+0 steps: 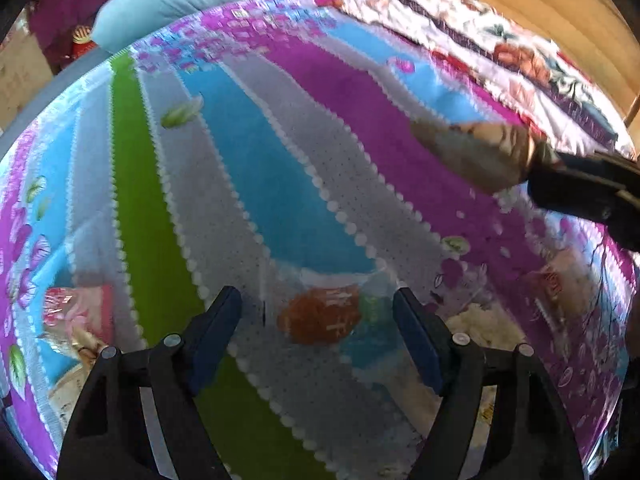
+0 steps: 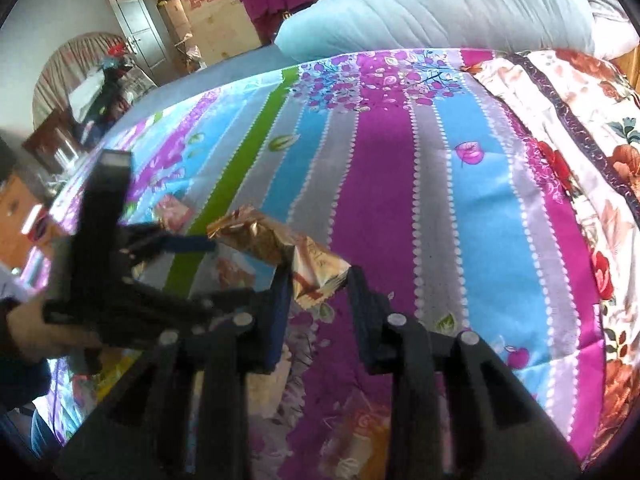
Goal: Organize snacks
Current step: 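Grasp a gold-wrapped candy with the right tool while the left grasps a small orange candy, then lift the gold candy and orange candy off the bed with both tools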
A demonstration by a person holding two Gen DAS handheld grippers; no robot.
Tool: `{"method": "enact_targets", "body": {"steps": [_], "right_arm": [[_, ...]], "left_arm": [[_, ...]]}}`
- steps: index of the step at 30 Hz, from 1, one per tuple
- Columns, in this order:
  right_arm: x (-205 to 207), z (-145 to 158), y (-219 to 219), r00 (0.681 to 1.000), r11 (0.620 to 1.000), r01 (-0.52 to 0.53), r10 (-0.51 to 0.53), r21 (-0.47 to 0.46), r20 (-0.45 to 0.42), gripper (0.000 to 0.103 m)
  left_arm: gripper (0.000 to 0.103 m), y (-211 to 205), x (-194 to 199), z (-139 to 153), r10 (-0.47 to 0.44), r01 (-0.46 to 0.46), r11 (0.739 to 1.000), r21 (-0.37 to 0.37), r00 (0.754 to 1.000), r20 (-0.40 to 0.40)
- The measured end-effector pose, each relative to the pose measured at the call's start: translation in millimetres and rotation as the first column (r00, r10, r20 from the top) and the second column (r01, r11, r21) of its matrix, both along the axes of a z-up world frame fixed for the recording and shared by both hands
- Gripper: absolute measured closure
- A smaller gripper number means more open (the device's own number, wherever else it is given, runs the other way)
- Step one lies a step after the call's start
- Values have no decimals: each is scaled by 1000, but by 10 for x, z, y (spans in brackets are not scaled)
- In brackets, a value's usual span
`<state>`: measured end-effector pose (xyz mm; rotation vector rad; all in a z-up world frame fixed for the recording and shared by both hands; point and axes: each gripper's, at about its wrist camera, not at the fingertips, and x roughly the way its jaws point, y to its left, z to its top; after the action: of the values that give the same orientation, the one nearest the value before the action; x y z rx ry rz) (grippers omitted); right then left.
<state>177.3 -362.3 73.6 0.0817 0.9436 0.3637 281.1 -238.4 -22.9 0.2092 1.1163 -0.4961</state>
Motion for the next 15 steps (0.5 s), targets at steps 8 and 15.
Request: {"method": "enact_targets", "body": {"steps": [8,15], "right_arm": [[3,-17,36,1000,1000,2,-2,20,8,74],[-45,73,48,998,999,18,-19,30,57,74]], "left_arm": [[83,118,-87,152,-11,13,997,-79,1000,24],[95,298,-397,601,24,-3,987,-159,991,130]]}}
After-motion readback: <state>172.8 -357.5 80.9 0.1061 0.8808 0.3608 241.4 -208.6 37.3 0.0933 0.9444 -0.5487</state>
